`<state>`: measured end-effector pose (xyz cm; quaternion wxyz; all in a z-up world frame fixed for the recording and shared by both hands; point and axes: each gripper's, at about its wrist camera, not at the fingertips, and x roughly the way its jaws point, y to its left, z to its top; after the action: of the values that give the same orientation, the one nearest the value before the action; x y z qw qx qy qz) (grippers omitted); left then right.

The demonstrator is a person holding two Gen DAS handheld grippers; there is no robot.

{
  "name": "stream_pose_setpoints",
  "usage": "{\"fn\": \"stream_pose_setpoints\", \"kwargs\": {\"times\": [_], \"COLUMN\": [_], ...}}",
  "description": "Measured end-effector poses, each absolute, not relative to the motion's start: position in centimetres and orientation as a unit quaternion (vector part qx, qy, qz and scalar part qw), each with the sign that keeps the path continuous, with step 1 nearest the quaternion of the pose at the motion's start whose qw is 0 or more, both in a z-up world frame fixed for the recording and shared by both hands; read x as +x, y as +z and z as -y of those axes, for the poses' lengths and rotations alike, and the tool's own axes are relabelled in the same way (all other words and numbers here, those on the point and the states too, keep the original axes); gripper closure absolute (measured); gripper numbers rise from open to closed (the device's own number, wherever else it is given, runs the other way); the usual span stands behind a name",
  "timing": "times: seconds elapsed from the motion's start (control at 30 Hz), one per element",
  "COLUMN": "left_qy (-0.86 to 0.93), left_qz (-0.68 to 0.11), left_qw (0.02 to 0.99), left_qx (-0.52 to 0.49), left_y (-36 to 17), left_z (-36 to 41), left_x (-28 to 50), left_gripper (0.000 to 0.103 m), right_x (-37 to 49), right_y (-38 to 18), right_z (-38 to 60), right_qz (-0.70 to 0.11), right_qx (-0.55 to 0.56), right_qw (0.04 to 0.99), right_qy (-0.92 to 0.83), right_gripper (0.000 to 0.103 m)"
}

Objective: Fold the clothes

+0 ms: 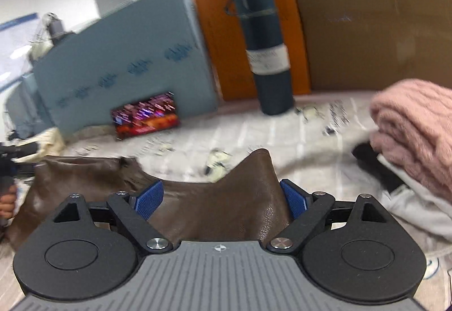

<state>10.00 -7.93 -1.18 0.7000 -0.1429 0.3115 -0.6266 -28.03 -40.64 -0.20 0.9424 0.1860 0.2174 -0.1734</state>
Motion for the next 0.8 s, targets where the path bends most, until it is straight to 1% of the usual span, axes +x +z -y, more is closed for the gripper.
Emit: {"fn": "stream_pose_setpoints", "kwargs": {"times": [0.2, 0.33, 0.4, 0.47, 0.5, 0.53, 0.57, 0.6, 0.63, 0.67, 0.7, 0.73, 0.8], "left_qy": [-0.622, -0.618, -0.614, -0.611, -0.610, -0.608, -0.605, -0.600, -0.595, -0.590, -0.585, -0.583, -0.587], "left_qz": [-0.310, -0.318, -0.327, -0.326, -0.322, -0.317, -0.309, -0.301, -0.292, -0.280, -0.267, -0.259, -0.248], "left_qw": [0.709, 0.712, 0.713, 0.717, 0.721, 0.725, 0.732, 0.740, 0.748, 0.757, 0.766, 0.770, 0.770], "left_qx": [-0.117, -0.099, -0.093, -0.078, -0.070, -0.064, -0.056, -0.048, -0.040, -0.027, -0.012, -0.009, -0.023], "left_y": [-1.7, -1.9, -2.1, -2.3, -2.4, -2.5, -2.4, -2.3, -2.2, -2.1, -1.9, -1.7, -1.3], "left_z": [9.3, 10.0, 10.5, 11.1, 11.1, 11.2, 11.1, 11.1, 11.1, 11.0, 11.0, 10.7, 9.9], "left_x": [10.4, 11.1, 11.5, 11.4, 11.2, 11.0, 10.8, 10.5, 10.2, 9.9, 9.6, 9.5, 9.1], "left_gripper": [0.012, 0.012, 0.012, 0.012, 0.012, 0.013, 0.014, 0.022, 0.045, 0.061, 0.088, 0.091, 0.093], "right_x": [-28.5, -28.0, -26.9, -26.0, -25.6, -25.3, -25.2, -25.1, -25.2, -25.4, -25.6, -26.1, -26.9], "right_y": [1.1, 1.6, 1.2, 0.5, 0.1, -0.3, -0.7, -1.1, -1.4, -1.4, -1.5, -1.3, -0.9], "right_z": [38.9, 38.9, 39.2, 39.7, 39.9, 40.2, 40.4, 40.6, 40.7, 40.8, 40.8, 40.7, 40.5], "right_qz": [-0.230, -0.242, -0.260, -0.274, -0.280, -0.285, -0.285, -0.286, -0.283, -0.275, -0.268, -0.259, -0.240], "right_qx": [0.111, 0.097, 0.080, 0.076, 0.078, 0.080, 0.079, 0.078, 0.077, 0.078, 0.078, 0.077, 0.076], "right_qw": [0.962, 0.964, 0.960, 0.954, 0.952, 0.950, 0.949, 0.949, 0.949, 0.951, 0.953, 0.956, 0.960], "right_qy": [-0.099, -0.052, -0.074, -0.091, -0.097, -0.104, -0.107, -0.111, -0.114, -0.116, -0.117, -0.118, -0.120], "right_gripper": [0.016, 0.018, 0.019, 0.034, 0.047, 0.057, 0.061, 0.069, 0.077, 0.080, 0.086, 0.089, 0.093]}}
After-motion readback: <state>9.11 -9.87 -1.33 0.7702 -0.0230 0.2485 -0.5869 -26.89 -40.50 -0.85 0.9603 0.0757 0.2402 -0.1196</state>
